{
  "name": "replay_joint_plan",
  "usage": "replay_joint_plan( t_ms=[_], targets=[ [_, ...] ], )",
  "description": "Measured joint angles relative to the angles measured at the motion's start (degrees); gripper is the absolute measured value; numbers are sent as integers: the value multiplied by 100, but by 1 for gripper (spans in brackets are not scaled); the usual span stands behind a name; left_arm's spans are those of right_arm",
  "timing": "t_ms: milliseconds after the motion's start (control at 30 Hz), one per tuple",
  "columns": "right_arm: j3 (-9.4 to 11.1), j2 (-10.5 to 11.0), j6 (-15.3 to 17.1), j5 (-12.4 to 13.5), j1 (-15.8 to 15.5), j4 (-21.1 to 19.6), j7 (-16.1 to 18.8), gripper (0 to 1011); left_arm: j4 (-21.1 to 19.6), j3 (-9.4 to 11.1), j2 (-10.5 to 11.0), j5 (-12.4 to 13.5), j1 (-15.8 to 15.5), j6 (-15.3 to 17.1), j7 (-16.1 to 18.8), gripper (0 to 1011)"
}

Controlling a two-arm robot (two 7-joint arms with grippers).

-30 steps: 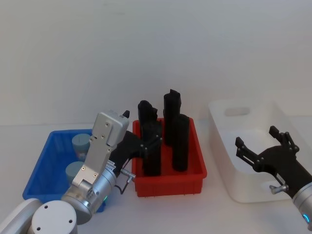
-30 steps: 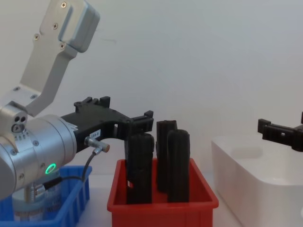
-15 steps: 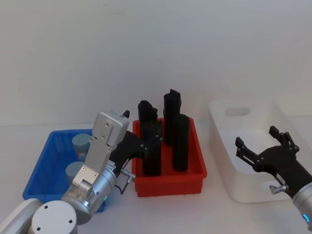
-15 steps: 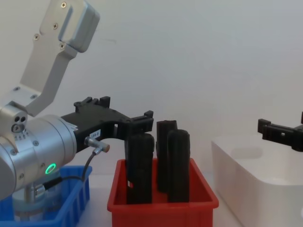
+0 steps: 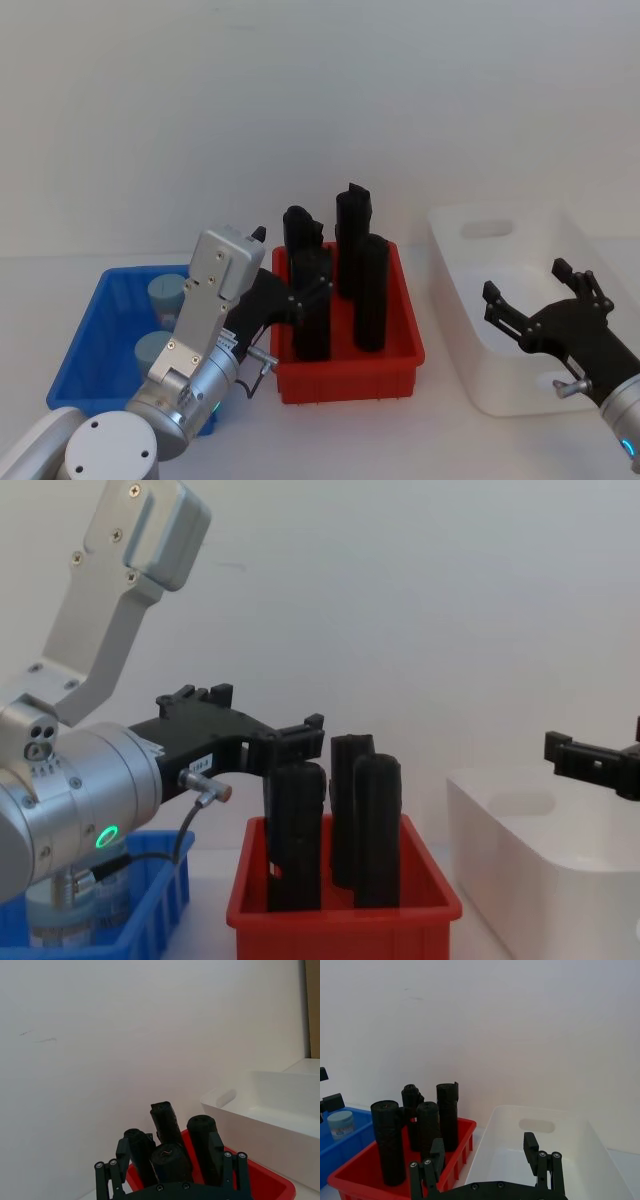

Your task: Pick the cotton swabs from the blue box and place them into the white box.

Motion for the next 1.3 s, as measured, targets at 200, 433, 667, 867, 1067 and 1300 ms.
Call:
replay_joint_plan(
  t_ms=[200,433,667,867,1067,1300],
  targets=[
    [0,0,0,0,0,0,0,1001,0,0,0,0,0,0,0,1003],
    [0,0,0,0,0,0,0,1001,0,0,0,0,0,0,0,1003],
    [0,0,0,0,0,0,0,1001,0,0,0,0,0,0,0,1003],
    [0,0,0,0,0,0,0,1001,0,0,0,0,0,0,0,1003],
    [0,0,0,0,0,0,0,1001,0,0,0,0,0,0,0,1003],
    [0,0,0,0,0,0,0,1001,0,0,0,0,0,0,0,1003]
  ],
)
